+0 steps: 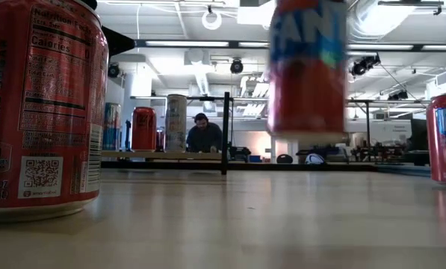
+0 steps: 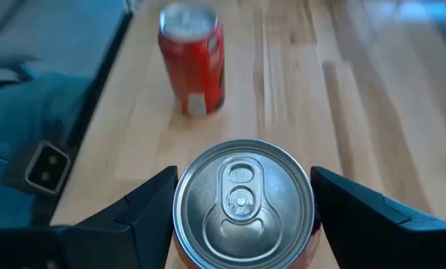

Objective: Place canned beverage on shelf
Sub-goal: Put the bottom red soda can on the shelf

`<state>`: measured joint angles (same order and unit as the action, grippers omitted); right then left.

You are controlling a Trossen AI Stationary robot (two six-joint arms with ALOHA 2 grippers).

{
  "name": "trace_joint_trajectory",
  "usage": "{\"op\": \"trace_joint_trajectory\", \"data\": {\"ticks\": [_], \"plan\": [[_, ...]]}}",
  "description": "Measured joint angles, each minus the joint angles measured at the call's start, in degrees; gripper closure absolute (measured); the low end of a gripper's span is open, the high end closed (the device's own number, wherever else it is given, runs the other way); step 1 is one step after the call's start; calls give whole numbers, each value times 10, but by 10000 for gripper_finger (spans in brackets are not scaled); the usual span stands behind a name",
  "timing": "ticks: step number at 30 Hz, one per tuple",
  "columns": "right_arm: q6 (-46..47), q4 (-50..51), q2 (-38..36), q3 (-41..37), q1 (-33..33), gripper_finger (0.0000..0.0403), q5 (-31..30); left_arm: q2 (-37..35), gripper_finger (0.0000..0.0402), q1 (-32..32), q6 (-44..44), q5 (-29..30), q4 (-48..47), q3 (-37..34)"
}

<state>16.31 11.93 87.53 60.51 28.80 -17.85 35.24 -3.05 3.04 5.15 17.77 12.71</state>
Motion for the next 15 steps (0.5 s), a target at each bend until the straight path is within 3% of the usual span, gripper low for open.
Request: {"op": "trace_joint_trajectory", "data": {"ticks": [7,15], "plan": [[-132,22,-46,22,-144,142,138,0,402,0,-21,6,0,0],[-304,165,-3,198,-295,144,259,4,401,0,-51,38,4,0]]}}
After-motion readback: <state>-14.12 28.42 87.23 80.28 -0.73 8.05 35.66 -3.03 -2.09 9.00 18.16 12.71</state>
